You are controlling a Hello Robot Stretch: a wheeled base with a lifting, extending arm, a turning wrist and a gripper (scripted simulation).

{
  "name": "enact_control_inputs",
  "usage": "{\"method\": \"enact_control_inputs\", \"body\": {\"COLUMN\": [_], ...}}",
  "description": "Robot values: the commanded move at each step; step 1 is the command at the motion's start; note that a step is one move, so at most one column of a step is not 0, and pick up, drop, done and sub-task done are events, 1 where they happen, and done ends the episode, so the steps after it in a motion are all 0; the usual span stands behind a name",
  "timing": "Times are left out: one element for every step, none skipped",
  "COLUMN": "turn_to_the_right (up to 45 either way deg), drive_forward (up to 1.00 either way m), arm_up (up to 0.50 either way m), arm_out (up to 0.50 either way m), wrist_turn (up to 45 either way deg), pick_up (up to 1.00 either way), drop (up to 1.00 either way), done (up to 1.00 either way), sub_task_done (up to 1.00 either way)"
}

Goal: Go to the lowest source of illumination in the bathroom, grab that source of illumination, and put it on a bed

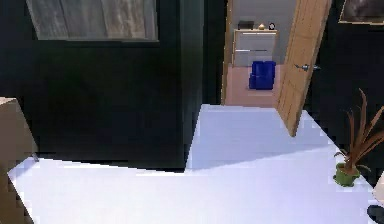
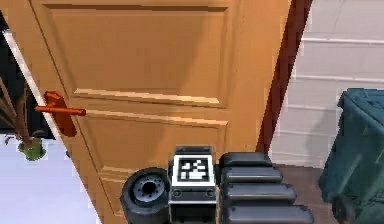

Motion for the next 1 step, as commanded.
{"method": "enact_control_inputs", "body": {"turn_to_the_right": [3.0], "drive_forward": [0.0], "arm_up": [0.0], "arm_out": [0.0], "wrist_turn": [0.0], "pick_up": [0.0], "drop": [0.0], "done": [0.0], "sub_task_done": [0.0]}}
